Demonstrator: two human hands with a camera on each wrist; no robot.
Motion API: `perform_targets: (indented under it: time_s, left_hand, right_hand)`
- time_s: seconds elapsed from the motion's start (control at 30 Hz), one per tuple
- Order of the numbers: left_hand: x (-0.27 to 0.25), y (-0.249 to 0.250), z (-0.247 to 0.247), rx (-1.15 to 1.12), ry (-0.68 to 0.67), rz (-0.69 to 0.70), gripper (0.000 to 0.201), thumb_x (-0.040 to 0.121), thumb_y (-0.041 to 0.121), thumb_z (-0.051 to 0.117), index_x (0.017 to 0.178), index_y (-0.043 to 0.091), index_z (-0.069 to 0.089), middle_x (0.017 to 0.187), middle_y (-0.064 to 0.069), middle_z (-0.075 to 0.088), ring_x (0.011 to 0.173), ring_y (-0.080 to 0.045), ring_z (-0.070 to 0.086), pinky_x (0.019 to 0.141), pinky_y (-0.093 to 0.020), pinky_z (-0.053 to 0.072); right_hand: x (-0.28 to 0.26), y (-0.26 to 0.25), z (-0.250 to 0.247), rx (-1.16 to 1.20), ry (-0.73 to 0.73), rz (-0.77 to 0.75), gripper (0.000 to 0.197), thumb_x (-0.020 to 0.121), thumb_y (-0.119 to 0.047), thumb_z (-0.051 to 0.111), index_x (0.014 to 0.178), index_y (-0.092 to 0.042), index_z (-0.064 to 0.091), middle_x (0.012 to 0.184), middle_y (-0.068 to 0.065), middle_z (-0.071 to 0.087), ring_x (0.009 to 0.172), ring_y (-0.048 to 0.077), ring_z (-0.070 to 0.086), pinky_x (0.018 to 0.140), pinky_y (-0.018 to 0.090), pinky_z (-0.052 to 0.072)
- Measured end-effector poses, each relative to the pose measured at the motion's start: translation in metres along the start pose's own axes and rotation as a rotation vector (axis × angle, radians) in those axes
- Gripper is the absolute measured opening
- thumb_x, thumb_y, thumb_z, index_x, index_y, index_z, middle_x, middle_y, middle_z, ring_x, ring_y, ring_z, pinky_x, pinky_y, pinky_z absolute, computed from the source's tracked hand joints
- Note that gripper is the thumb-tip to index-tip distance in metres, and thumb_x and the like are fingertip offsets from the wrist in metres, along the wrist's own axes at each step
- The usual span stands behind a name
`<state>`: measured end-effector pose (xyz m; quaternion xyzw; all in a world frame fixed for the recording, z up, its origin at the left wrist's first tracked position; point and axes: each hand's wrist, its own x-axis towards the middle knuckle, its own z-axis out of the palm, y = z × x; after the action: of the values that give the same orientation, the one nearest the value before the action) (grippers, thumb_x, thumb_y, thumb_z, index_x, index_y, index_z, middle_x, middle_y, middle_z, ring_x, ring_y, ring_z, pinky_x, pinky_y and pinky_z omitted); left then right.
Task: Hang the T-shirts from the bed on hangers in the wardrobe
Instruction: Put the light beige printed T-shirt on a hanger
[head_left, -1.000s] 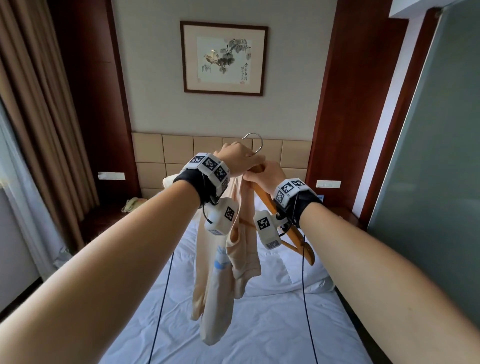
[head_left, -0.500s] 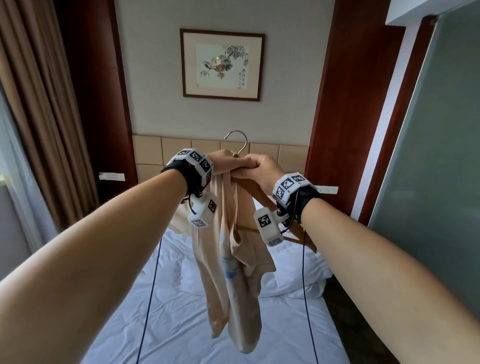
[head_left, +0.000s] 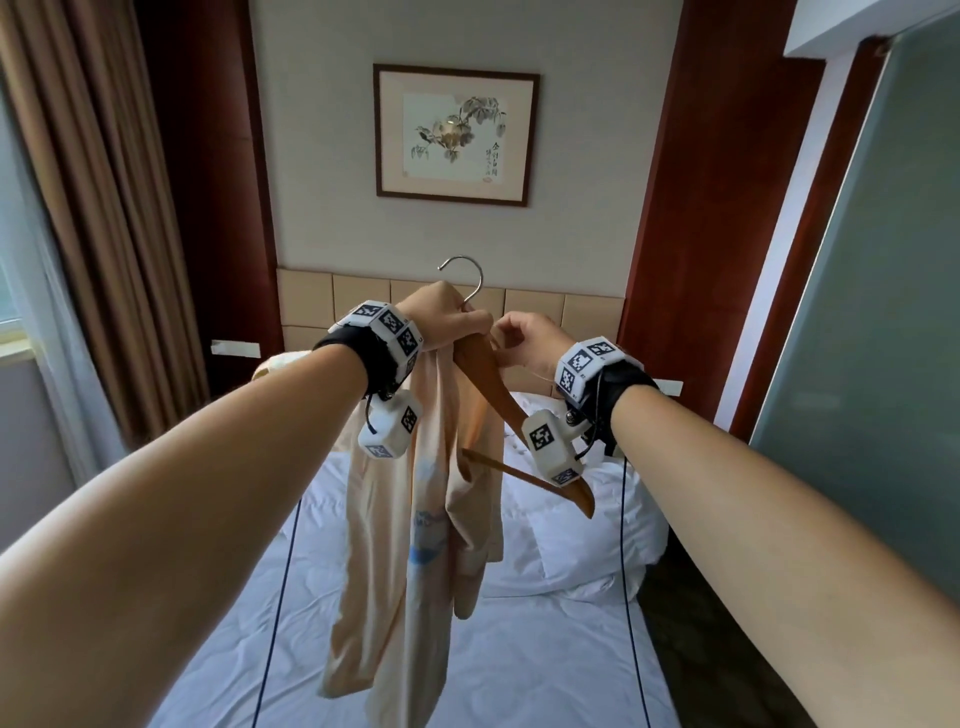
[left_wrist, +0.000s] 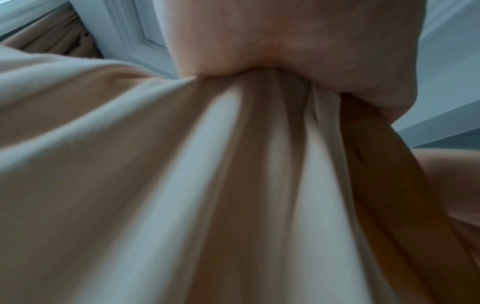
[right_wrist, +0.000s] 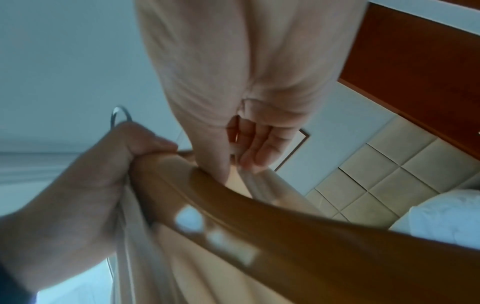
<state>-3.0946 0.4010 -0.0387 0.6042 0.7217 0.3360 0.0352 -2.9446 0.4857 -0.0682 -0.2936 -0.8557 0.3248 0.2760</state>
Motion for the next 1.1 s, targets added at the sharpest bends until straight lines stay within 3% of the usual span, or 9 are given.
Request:
perform_targets:
  time_s: [0.2,0.4,0.53,0.67,0.77,0.87,0.93,1.03,1.1]
  left_hand:
    - [0.0,0.013,0.001,0.073,0.051,-0.009,0.059,0.068,0.071,0.071,0.055,0.018,0.048,0.054,0.002,0.041,0.051,-0.017,0.038,0.051,-0.026,0.028]
    - [0.004,0.009,-0.006,0.068,0.141,-0.02,0.047,0.072,0.056,0.069,0.062,0.011,0.06,0.06,-0.001,0.049,0.057,-0.019,0.047,0.052,-0.027,0.035]
    - [0.006,0.005,-0.014,0.066,0.216,-0.037,0.043,0.069,0.053,0.065,0.063,0.01,0.062,0.06,0.0,0.049,0.057,-0.019,0.047,0.053,-0.029,0.036]
    - [0.006,0.001,-0.023,0.052,0.314,-0.059,0.044,0.072,0.048,0.063,0.052,0.015,0.042,0.055,0.0,0.039,0.054,-0.021,0.039,0.051,-0.026,0.03]
    - [0.009,0.001,-0.024,0.056,0.351,-0.066,0.041,0.068,0.049,0.06,0.053,0.014,0.047,0.054,0.0,0.04,0.054,-0.021,0.04,0.049,-0.025,0.03]
    - [0.01,0.004,-0.023,0.075,0.363,-0.069,0.038,0.068,0.049,0.058,0.055,0.015,0.048,0.054,0.0,0.041,0.054,-0.021,0.04,0.049,-0.025,0.031]
    - [0.01,0.004,-0.022,0.096,0.381,-0.072,0.038,0.067,0.049,0.058,0.058,0.012,0.053,0.055,0.0,0.044,0.055,-0.022,0.042,0.05,-0.025,0.034]
    - [0.01,0.003,-0.022,0.134,0.393,-0.075,0.038,0.068,0.051,0.058,0.065,0.013,0.063,0.058,0.001,0.05,0.056,-0.021,0.047,0.051,-0.024,0.036]
    - [0.009,0.003,-0.021,0.155,0.399,-0.074,0.036,0.071,0.05,0.06,0.062,0.015,0.06,0.057,0.002,0.049,0.055,-0.019,0.046,0.052,-0.024,0.035]
  right_hand:
    - [0.003,-0.017,0.002,-0.418,0.133,0.039,0.019,0.087,0.001,0.055,0.075,-0.013,0.049,0.074,0.002,0.052,0.072,0.022,0.049,0.069,0.033,0.044]
    - [-0.005,-0.004,-0.003,-0.38,0.175,0.198,0.018,0.087,-0.013,0.055,0.071,-0.022,0.055,0.079,0.002,0.062,0.078,0.026,0.06,0.071,0.032,0.048]
    - [-0.003,0.017,-0.014,-0.34,0.077,0.35,0.022,0.071,-0.037,0.051,0.066,-0.019,0.062,0.073,0.003,0.067,0.081,0.03,0.068,0.075,0.037,0.051]
    - [-0.009,0.034,-0.028,-0.323,0.029,0.422,0.013,0.093,-0.029,0.055,0.085,-0.019,0.06,0.094,0.004,0.063,0.082,0.025,0.063,0.079,0.031,0.049]
    - [-0.014,0.045,-0.037,-0.434,-0.033,0.454,0.026,0.095,-0.036,0.047,0.09,-0.015,0.06,0.095,0.011,0.069,0.085,0.028,0.066,0.084,0.036,0.05]
    - [-0.003,0.063,-0.041,-0.506,-0.122,0.483,0.039,0.074,-0.054,0.04,0.084,-0.017,0.052,0.096,0.013,0.068,0.1,0.036,0.068,0.093,0.044,0.05]
    - [-0.009,0.066,-0.045,-0.532,-0.158,0.475,0.059,0.071,-0.072,0.037,0.095,-0.022,0.057,0.087,0.004,0.066,0.089,0.03,0.067,0.087,0.041,0.053]
    - [-0.03,0.059,-0.048,-0.494,-0.061,0.45,0.034,0.096,-0.042,0.06,0.12,-0.019,0.061,0.089,0.001,0.054,0.101,0.025,0.06,0.081,0.035,0.051]
    - [-0.025,0.068,-0.046,-0.647,-0.004,0.501,0.014,0.097,-0.034,0.063,0.1,-0.021,0.063,0.097,0.003,0.052,0.112,0.025,0.059,0.079,0.037,0.05]
